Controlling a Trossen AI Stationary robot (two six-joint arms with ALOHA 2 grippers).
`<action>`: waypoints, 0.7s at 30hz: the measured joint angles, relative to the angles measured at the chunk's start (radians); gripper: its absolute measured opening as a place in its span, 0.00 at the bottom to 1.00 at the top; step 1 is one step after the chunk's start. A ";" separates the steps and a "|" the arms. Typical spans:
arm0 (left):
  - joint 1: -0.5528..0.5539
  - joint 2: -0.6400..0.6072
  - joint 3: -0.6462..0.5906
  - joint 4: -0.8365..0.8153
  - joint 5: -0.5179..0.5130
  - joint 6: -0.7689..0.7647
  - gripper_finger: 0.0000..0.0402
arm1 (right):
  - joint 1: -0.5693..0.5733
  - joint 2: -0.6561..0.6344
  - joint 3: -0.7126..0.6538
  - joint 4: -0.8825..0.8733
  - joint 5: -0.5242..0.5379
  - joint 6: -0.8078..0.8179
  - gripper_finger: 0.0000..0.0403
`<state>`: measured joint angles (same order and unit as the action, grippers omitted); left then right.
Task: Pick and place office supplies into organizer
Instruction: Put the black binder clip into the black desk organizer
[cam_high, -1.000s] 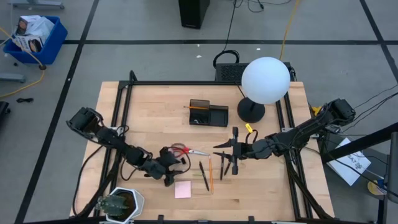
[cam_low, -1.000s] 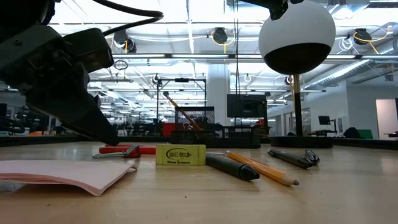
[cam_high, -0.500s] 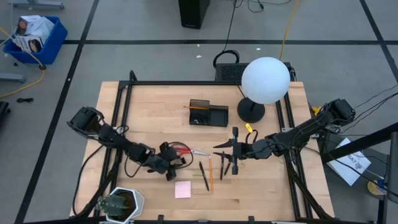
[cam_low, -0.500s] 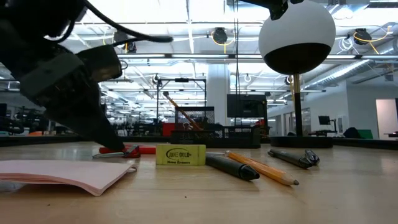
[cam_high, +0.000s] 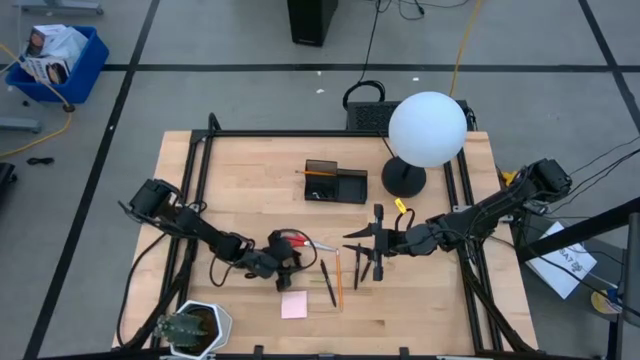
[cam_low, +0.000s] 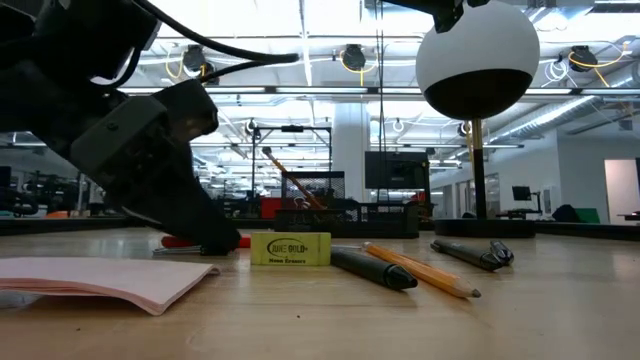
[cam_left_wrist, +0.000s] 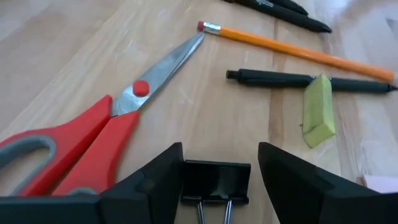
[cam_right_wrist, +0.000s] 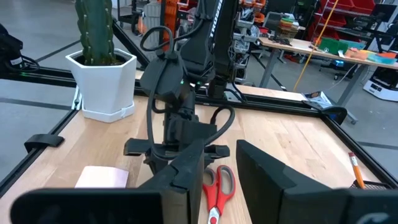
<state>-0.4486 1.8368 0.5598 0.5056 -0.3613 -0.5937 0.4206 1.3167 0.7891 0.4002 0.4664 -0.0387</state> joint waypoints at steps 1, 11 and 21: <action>-0.004 0.001 0.000 0.001 0.000 0.018 0.53 | 0.000 0.000 0.000 -0.001 0.000 0.000 0.22; -0.018 0.001 0.000 -0.035 0.002 0.070 0.51 | 0.000 0.000 0.000 -0.001 0.000 0.000 0.22; -0.016 -0.001 -0.002 -0.043 -0.006 0.006 0.38 | 0.000 0.000 0.000 -0.001 0.000 0.000 0.22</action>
<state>-0.4642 1.8362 0.5583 0.4627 -0.3669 -0.5880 0.4206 1.3167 0.7891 0.3988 0.4664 -0.0387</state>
